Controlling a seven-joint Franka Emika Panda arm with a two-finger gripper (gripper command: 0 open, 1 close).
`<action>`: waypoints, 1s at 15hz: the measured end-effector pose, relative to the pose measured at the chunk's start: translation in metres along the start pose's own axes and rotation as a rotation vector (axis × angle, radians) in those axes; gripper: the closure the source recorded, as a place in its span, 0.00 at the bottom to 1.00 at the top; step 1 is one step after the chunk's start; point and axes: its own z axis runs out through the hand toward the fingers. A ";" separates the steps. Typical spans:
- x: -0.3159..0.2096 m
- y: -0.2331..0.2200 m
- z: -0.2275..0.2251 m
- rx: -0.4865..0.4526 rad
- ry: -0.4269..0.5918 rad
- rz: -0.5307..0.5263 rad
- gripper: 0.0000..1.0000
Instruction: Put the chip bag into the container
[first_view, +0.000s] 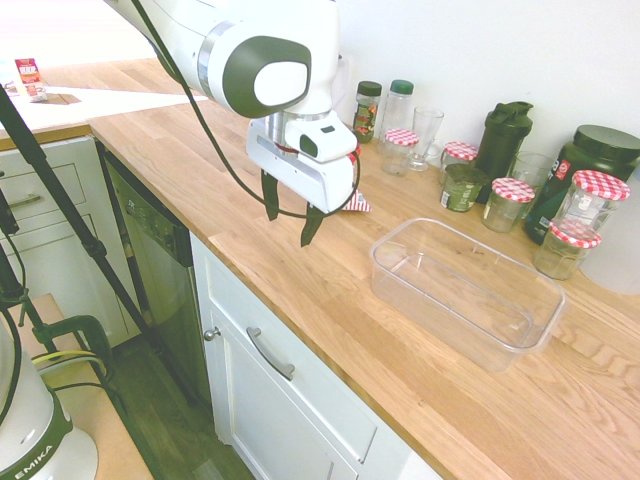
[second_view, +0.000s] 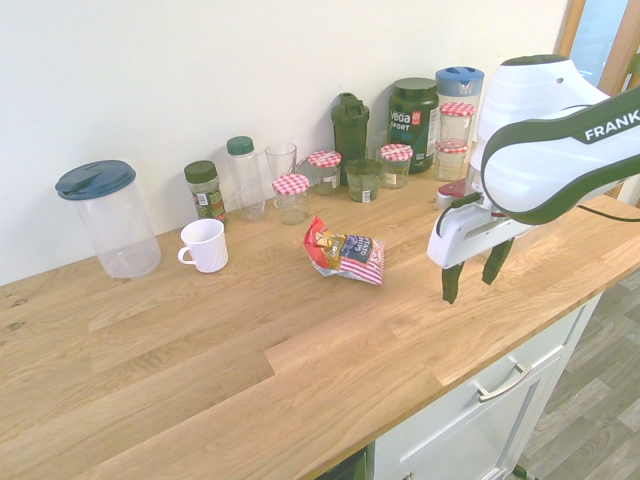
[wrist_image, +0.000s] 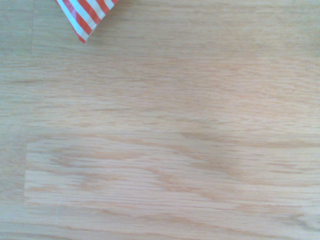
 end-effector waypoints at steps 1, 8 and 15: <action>0.000 0.000 0.001 -0.004 -0.001 -0.002 0.00; -0.038 -0.046 -0.007 -0.025 0.064 -0.060 0.00; -0.061 -0.139 -0.035 0.032 0.198 -0.142 0.00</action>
